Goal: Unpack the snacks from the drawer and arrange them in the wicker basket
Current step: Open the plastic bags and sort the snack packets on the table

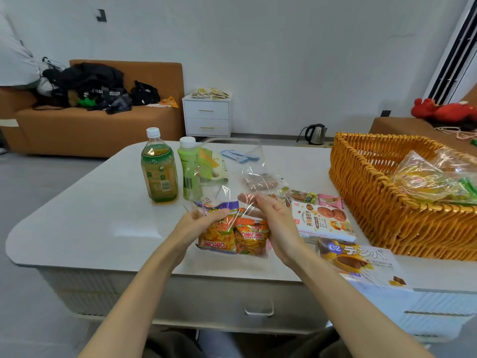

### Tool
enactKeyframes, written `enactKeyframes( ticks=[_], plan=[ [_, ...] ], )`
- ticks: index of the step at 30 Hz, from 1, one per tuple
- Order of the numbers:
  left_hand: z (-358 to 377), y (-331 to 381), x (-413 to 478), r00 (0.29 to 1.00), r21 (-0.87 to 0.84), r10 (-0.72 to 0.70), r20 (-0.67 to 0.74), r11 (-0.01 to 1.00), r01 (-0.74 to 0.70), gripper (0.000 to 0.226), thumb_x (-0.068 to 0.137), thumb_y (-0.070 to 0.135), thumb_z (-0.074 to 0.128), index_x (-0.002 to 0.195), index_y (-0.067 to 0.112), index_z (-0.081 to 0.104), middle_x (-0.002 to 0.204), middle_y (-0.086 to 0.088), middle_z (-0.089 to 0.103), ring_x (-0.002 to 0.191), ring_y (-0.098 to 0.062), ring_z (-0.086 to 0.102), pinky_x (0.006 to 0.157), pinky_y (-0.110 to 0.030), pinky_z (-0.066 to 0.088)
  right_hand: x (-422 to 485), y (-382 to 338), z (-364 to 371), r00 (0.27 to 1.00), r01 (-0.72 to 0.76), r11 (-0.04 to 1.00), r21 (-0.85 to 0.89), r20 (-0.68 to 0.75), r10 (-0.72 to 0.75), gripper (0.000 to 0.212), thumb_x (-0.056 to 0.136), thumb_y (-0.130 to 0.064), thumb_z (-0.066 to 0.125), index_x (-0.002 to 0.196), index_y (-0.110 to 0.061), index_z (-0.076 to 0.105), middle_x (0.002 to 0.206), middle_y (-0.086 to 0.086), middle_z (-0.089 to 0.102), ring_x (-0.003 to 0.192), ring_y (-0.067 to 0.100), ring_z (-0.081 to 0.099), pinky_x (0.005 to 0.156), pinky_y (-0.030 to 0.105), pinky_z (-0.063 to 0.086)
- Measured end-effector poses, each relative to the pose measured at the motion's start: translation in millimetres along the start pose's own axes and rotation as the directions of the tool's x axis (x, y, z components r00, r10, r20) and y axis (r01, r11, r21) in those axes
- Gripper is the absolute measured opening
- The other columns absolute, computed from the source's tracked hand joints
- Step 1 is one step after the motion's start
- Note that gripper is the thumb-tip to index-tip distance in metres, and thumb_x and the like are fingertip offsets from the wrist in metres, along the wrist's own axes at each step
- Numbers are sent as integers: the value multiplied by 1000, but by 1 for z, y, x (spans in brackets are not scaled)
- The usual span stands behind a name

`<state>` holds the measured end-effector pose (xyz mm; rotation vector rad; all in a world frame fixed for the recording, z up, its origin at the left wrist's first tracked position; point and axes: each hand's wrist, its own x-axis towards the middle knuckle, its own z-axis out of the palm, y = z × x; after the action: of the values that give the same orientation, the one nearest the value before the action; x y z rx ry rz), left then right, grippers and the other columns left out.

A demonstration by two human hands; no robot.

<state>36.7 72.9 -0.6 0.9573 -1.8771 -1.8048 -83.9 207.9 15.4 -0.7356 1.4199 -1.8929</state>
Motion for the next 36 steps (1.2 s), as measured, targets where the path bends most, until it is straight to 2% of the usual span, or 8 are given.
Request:
enactKeyframes(
  ticks=[5, 8, 11, 14, 21, 26, 32, 36],
  plan=[
    [3, -2, 1, 997, 7, -5, 83, 1000, 4, 64, 62, 38, 82, 118, 12, 62, 97, -4, 75, 83, -14, 72, 60, -20, 52, 1, 6, -1, 998, 51, 987, -151, -24, -56, 28, 100, -25, 48, 107, -13, 72, 112, -7, 71, 103, 4, 65, 91, 30, 52],
    [-3, 0, 1, 993, -30, 5, 120, 1000, -1, 47, 77, 16, 78, 121, 16, 61, 102, -5, 74, 84, -15, 71, 61, -20, 53, -2, 6, -2, 998, 51, 990, -128, -25, -55, 27, 99, -24, 50, 109, -12, 71, 111, -7, 71, 99, 2, 65, 80, 21, 53],
    [-10, 1, 1, 986, 3, -15, 165, 1000, 15, 52, 75, 33, 79, 122, 19, 61, 105, -2, 73, 98, -18, 69, 87, -32, 52, -1, 4, -2, 996, 62, 996, -58, -61, -66, 22, 99, -18, 52, 104, -12, 72, 111, -2, 71, 101, 7, 66, 82, 25, 55],
    [-5, 3, -5, 995, 63, 26, 95, 997, -32, 62, 69, 61, 73, 115, 19, 66, 102, 0, 74, 101, -15, 67, 86, -25, 45, 2, 0, -2, 995, 51, 998, -21, -80, -52, 21, 99, -17, 51, 98, -13, 72, 111, 4, 71, 96, 15, 69, 77, 22, 56],
    [-2, 11, -10, 987, -116, 74, -141, 989, -90, 30, 79, 36, 74, 95, 10, 74, 93, -9, 75, 92, -28, 71, 86, -38, 54, 5, -8, -4, 987, 75, 995, -66, -136, -83, 35, 99, -32, 50, 86, -11, 74, 93, 4, 76, 90, 21, 72, 77, 32, 59],
    [2, 15, -14, 990, -243, -3, -141, 970, -31, 50, 67, 42, 79, 102, 6, 72, 93, -15, 74, 86, -29, 72, 85, -44, 57, 7, -3, 3, 980, 65, 996, -58, -187, -75, 40, 101, -34, 45, 80, -12, 71, 85, 2, 76, 81, 19, 72, 78, 35, 58],
    [-9, 14, -10, 958, -174, 11, -287, 983, -63, 48, 74, 68, 54, 95, 27, 68, 77, 5, 74, 73, -11, 70, 70, -29, 53, 13, 22, 19, 946, -76, 965, 251, -287, 150, 37, 102, -31, 44, 93, -1, 65, 93, 11, 73, 84, 26, 70, 74, 39, 57],
    [-16, 6, -3, 886, -71, 135, -444, 980, -185, 43, 96, 41, 52, 133, 19, 55, 127, 1, 60, 107, -11, 57, 78, -20, 46, 19, 28, 25, 898, -253, 864, 436, -227, 377, 17, 101, -6, 40, 94, -3, 55, 90, 12, 63, 73, 26, 60, 65, 37, 49]
  ],
)
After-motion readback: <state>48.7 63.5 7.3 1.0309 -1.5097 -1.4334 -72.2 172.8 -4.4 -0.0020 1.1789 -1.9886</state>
